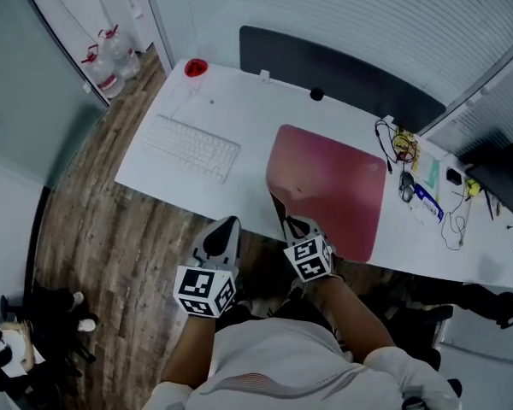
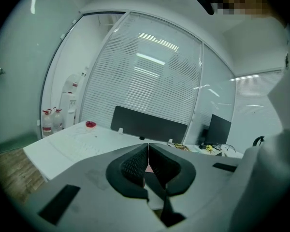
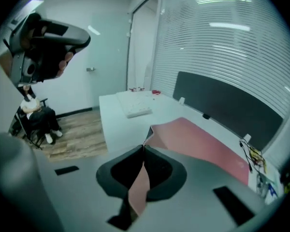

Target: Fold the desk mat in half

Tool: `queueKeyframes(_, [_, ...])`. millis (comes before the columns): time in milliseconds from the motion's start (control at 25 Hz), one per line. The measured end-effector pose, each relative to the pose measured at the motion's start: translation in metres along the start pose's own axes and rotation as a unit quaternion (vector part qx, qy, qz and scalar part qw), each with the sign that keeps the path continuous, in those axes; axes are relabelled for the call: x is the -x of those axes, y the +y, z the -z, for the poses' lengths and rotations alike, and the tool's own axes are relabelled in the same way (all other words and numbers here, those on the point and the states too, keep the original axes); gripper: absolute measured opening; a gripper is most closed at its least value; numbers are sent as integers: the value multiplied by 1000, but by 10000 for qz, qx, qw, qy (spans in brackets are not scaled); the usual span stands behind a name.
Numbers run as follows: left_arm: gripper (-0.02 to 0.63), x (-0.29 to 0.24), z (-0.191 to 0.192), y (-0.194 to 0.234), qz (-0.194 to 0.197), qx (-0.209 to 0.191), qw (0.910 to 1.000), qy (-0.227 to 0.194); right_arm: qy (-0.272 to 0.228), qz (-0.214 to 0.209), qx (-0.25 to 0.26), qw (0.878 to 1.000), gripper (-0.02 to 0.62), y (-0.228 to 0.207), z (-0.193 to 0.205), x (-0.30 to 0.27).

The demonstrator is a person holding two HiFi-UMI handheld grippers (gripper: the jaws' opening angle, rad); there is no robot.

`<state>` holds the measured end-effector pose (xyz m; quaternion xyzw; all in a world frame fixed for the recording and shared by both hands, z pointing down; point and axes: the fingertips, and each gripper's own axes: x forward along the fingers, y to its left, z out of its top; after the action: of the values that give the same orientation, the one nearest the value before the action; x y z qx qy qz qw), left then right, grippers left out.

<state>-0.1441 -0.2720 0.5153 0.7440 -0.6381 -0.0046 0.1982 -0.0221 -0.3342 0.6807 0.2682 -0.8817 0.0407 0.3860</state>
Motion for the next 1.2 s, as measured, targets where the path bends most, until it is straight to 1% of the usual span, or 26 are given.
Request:
queueKeyframes(160, [14, -32, -9, -44, 465, -228, 9987, 30, -221, 450, -632, 9967, 63, -51, 15, 43])
queueKeyframes(320, [14, -63, -14, -90, 897, -402, 9951, 32, -344, 850, -1147, 9892, 63, -88, 37, 78])
queueKeyframes(440, [14, -78, -18, -119, 1140, -539, 9920, -27, -332, 998, -1602, 9815, 63, -106, 62, 95])
queueKeyframes(560, [14, -93, -15, -146, 1349, -606, 9890, 30, -309, 1098, -2014, 9728, 63, -122, 90, 110])
queueKeyframes(720, [14, -105, -10, -171, 1537, -655, 9858, 143, -209, 1222, -2493, 9604, 63, -137, 128, 125])
queueKeyframes(880, [14, -111, -5, -189, 1673, -709, 9831, 239, 71, 1285, -2988, 9456, 63, -138, 177, 130])
queueKeyframes(1040, [14, -110, 0, -195, 1746, -779, 9809, 358, 278, 1420, -3382, 9299, 63, -138, 216, 133])
queueKeyframes(1200, [14, -107, 2, -197, 1772, -839, 9797, 413, 401, 1575, -3682, 9154, 64, -144, 245, 138])
